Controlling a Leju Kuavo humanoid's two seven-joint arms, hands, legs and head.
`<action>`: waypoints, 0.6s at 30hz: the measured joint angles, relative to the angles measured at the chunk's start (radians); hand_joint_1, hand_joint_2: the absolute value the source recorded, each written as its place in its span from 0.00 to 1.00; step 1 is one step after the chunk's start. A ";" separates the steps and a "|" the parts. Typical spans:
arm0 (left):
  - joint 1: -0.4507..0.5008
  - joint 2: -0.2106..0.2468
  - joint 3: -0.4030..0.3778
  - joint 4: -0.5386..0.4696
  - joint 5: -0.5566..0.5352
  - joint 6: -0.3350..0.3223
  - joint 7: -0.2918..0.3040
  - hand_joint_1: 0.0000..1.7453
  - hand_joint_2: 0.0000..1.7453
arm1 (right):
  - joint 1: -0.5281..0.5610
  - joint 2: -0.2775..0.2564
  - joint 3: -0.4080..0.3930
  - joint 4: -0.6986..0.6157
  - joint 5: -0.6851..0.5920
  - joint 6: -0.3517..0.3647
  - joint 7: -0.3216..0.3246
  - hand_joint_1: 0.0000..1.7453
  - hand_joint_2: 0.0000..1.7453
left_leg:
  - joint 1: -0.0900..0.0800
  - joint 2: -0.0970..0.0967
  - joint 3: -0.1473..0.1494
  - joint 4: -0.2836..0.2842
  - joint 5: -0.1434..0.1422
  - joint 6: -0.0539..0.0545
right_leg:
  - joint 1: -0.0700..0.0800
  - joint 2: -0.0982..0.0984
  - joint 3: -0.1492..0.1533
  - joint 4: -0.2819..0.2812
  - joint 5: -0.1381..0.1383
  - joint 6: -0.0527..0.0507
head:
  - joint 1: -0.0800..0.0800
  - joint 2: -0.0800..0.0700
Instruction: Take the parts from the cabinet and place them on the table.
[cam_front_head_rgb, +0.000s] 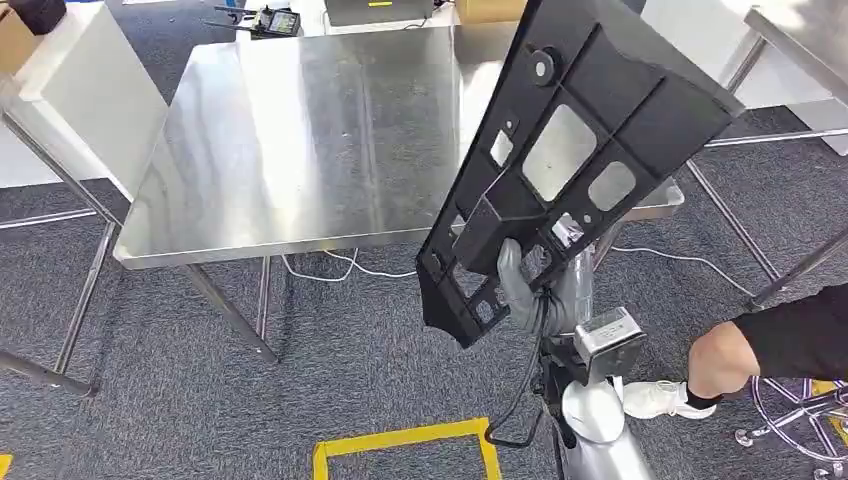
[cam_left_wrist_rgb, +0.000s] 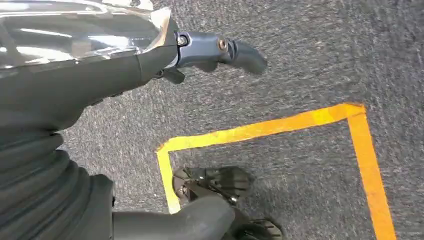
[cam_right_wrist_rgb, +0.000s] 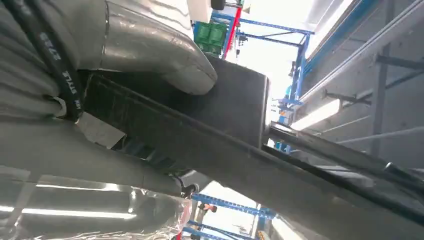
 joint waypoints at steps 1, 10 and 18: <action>0.003 0.000 0.001 0.000 0.000 0.000 0.000 0.00 1.00 | 0.000 0.000 0.001 0.002 0.000 0.000 0.000 1.00 1.00 | 0.000 0.000 -0.038 0.026 -0.037 0.000 | 0.004 0.003 0.010 0.000 -0.010 -0.002 | -0.002 0.000; 0.010 0.010 0.003 0.000 0.001 0.008 0.007 0.00 1.00 | 0.005 0.011 0.010 0.009 0.001 0.000 -0.001 1.00 1.00 | -0.044 -0.026 0.009 -0.253 0.167 0.084 | 0.027 0.020 0.104 0.008 -0.064 0.028 | 0.006 0.000; 0.013 0.000 0.003 0.000 0.000 0.008 0.010 0.00 1.00 | 0.013 0.009 0.011 0.010 0.002 0.000 -0.001 1.00 1.00 | -0.007 -0.023 0.101 -0.277 0.130 0.068 | -0.014 0.013 -0.100 0.258 -0.158 0.084 | 0.010 0.000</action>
